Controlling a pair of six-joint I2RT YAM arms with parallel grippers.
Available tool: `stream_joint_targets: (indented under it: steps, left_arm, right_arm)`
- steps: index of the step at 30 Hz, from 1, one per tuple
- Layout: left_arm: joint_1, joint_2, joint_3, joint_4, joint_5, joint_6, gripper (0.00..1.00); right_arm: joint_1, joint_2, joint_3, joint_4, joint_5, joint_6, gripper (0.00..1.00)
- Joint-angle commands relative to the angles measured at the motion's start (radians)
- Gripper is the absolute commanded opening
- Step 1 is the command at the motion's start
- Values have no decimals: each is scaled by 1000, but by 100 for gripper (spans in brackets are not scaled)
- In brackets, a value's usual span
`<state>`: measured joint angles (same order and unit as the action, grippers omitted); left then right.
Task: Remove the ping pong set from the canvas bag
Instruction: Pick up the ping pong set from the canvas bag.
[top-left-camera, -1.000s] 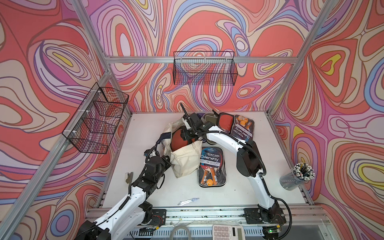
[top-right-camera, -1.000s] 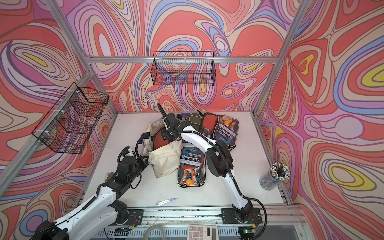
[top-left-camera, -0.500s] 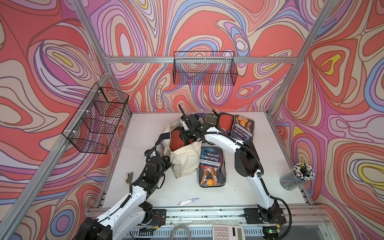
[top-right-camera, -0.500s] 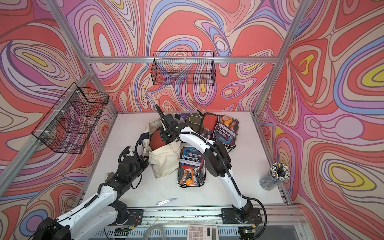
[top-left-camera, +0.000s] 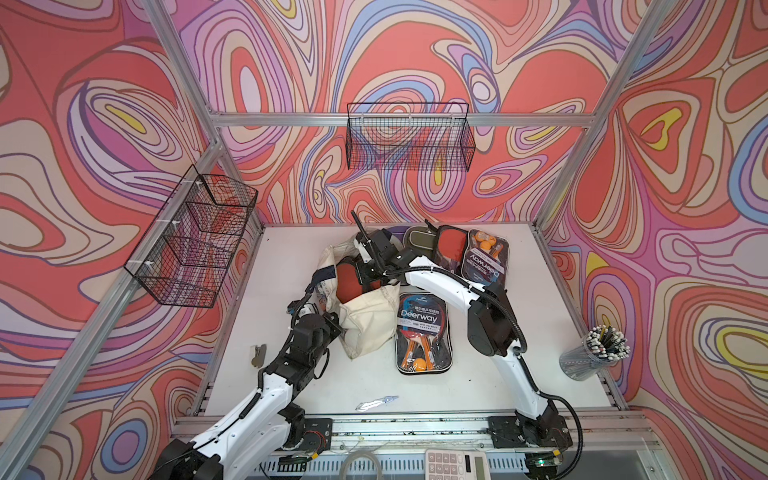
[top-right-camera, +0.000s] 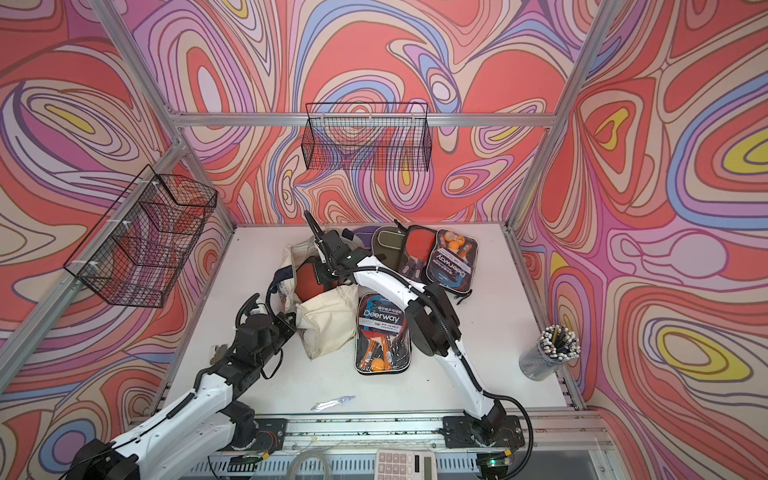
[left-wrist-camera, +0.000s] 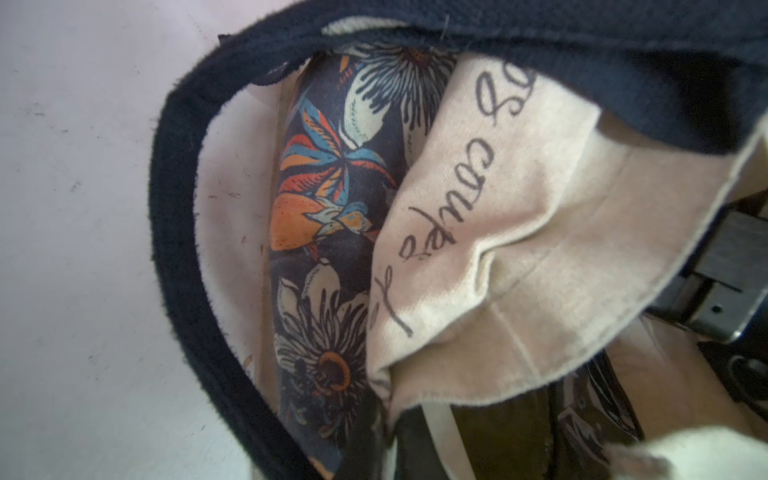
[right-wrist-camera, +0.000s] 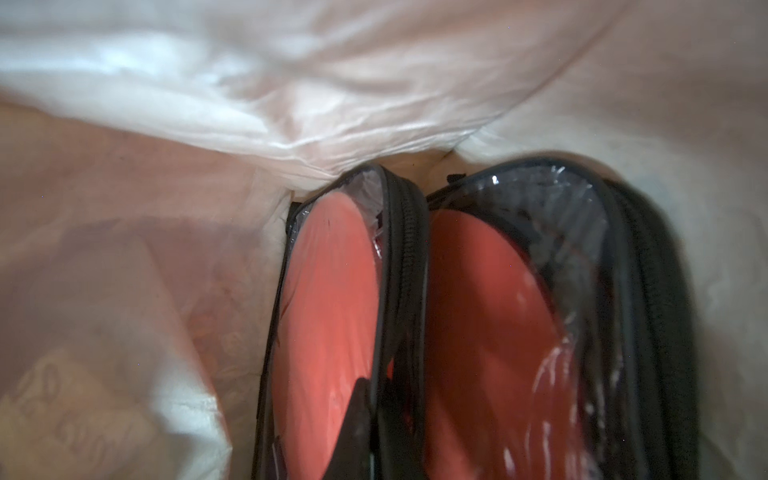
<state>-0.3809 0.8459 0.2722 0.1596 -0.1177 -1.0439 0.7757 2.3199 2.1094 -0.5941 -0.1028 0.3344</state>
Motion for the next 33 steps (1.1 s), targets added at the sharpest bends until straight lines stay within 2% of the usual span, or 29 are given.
stream_joint_targets:
  steps: [1,11,23,33]
  left_arm:
    - [-3,-8,-18,-40,-35,4,0]
    - [-3,13,-10,-26,-39,5,0]
    - [4,-93,62,-175,-118,20,0]
    - [12,-105,53,-198,-121,13,0]
  right_arm:
    - [32,-36,16,-30,-22,1,0]
    - [33,-96,143,-87,52,-30,0]
    - [32,-158,203,-127,143,-75,0]
    - [32,-196,304,-178,208,-101,0]
